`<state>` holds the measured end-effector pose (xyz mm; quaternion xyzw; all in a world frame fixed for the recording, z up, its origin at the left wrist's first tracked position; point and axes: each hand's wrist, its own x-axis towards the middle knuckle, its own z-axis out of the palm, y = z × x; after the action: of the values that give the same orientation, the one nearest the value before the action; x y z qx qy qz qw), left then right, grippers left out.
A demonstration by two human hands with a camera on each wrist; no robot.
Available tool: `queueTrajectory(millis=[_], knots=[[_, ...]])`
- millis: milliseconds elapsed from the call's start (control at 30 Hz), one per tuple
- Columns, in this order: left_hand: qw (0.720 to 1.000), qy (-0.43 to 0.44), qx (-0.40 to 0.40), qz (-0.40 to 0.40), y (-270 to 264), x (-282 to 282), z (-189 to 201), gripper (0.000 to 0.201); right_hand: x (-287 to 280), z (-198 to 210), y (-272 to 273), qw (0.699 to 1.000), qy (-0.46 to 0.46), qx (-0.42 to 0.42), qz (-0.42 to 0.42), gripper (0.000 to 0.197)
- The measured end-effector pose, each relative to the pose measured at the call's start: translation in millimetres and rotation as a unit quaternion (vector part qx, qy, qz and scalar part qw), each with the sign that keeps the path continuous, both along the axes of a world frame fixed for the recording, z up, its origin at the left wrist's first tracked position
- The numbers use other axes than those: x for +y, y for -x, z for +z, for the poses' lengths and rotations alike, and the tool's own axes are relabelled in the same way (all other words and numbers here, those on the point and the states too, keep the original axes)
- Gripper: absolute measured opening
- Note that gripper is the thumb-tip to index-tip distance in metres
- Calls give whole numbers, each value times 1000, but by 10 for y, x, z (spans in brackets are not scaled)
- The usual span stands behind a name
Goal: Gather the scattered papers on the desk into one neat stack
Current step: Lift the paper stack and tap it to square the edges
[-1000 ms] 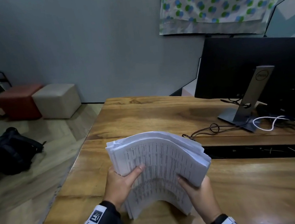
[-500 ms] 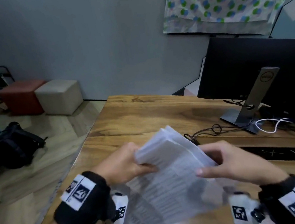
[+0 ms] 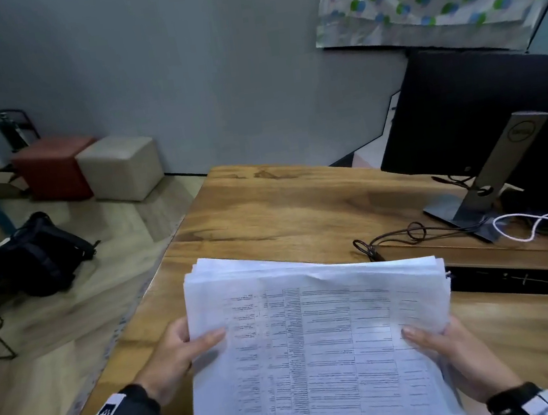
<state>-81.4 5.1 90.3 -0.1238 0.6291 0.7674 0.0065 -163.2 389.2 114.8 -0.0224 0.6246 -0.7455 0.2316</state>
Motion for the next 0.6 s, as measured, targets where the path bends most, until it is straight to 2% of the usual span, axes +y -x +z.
queueTrajectory(millis=[100, 200, 300, 400, 500, 600], knots=[[999, -23, 26, -15, 77, 126, -60, 93, -43, -167, 19, 999, 16, 16, -26, 53], [997, 10, 67, 31, 156, 142, -10, 94, -88, -223, 62, 994, 26, 72, -73, 35], [993, 33, 105, 51, 204, 123, -45, 87, -158, -260, 66, 986, 8, 137, -93, 42], [994, 37, 89, 53, 221, 194, -212, 78, -287, -462, 12, 985, -29, 127, -114, 65], [996, 38, 62, 52, 226, 225, -366, 87, -342, -653, -27, 979, -41, 106, -169, 52], [996, 36, 63, 47, 241, 200, -395, 90, -320, -689, -22, 978, -38, 94, -184, 38]])
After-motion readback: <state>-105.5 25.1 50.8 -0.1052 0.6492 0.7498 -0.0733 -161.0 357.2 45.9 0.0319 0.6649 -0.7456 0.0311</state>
